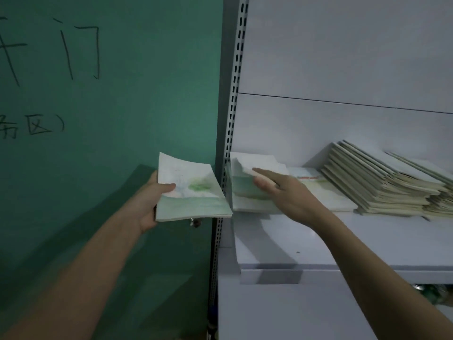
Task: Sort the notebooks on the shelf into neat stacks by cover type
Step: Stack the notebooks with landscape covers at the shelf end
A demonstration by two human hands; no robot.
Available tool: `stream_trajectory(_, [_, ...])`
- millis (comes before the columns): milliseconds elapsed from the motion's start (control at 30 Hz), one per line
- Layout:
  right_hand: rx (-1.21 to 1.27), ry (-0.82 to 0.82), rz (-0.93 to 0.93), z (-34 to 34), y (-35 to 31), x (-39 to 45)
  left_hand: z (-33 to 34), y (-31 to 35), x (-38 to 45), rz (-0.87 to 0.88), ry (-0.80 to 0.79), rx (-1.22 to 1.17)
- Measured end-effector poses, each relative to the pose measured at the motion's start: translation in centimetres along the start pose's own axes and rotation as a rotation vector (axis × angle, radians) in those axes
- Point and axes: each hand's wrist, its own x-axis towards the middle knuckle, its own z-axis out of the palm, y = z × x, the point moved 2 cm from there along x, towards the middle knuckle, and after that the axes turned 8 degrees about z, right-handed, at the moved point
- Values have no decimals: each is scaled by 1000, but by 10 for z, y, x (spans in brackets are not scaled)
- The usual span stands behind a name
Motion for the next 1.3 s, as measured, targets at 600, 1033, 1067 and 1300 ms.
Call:
stream_trajectory(600, [-424, -97, -15, 17, -6, 29, -21, 9, 4, 97, -39, -26])
stream_trajectory(1033, [235, 187, -10, -4, -15, 14, 56, 13, 5, 32, 17, -23])
stream_trajectory(1067, [188, 147, -97, -4, -20, 5, 71, 15, 4, 27, 6, -26])
stream_trajectory(1300, [-118, -96, -348, -12, 24, -20, 152, 12, -1, 131, 63, 36])
